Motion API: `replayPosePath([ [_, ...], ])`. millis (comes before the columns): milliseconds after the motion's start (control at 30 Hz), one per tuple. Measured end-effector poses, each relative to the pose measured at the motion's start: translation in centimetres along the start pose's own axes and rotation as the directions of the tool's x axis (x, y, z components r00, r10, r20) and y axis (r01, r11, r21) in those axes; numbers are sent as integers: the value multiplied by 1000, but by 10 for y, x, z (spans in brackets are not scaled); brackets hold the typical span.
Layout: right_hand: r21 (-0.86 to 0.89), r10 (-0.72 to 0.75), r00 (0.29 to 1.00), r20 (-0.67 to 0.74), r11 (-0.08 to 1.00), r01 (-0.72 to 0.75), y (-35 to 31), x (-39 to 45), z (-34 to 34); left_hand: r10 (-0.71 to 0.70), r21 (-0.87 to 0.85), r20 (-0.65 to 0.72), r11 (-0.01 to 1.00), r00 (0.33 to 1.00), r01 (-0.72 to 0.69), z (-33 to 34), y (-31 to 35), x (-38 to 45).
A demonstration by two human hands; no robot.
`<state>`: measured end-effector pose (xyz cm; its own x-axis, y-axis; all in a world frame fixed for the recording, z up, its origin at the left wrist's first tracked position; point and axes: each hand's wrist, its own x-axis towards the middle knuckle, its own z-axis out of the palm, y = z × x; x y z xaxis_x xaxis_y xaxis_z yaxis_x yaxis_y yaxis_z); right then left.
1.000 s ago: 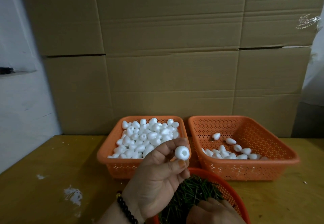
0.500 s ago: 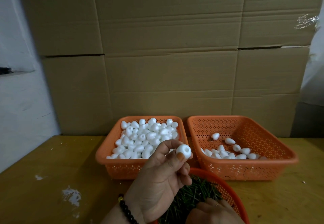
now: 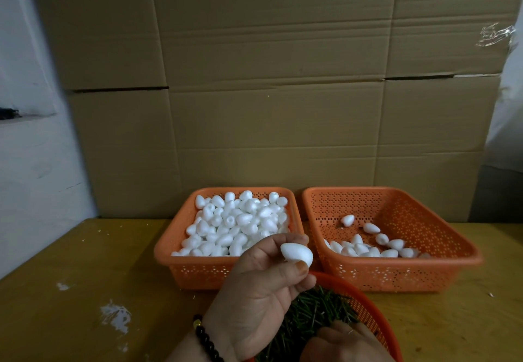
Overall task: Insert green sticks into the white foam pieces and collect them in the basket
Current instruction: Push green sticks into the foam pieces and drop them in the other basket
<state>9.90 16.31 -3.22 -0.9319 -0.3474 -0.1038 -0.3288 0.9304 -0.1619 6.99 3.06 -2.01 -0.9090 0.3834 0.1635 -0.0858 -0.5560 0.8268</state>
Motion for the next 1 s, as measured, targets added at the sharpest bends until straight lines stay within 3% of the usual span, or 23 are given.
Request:
replayPosePath([
  [67, -109, -15, 990, 140, 994, 31, 4, -1, -3, -2, 18, -2, 1000, 1000, 2, -1, -1, 0],
  [133, -77, -35, 971, 235, 996, 55, 8, -3, -5, 1, 56, 1, 998, 1000, -1, -1, -2, 0],
  [467, -88, -104, 961, 256, 988, 130, 13, 2, 1, 25, 54, 16, 998, 1000, -26, 1, -3, 1],
  [600, -67, -159, 985, 61, 984, 163, 17, 0, 10, 4, -3, 13, 1000, 1000, -4, 2, -3, 0],
  [667, -104, -193, 972, -134, 978, 180, 14, 2, 3, -10, -33, 20, 999, 1000, 11, 4, -2, 0],
  [700, -48, -197, 957, -213, 980, 191, 14, -1, 2, -19, -55, 19, 998, 1000, 20, 4, -1, -1],
  [767, -167, -300, 825, -480, 954, 250, 16, 0, 10, -40, -106, 13, 994, 999, 41, 6, 0, -2],
  [1000, -210, -313, 791, -525, 949, 236, 15, -1, 19, -140, -255, -35, 959, 990, 126, 12, 3, -2],
])
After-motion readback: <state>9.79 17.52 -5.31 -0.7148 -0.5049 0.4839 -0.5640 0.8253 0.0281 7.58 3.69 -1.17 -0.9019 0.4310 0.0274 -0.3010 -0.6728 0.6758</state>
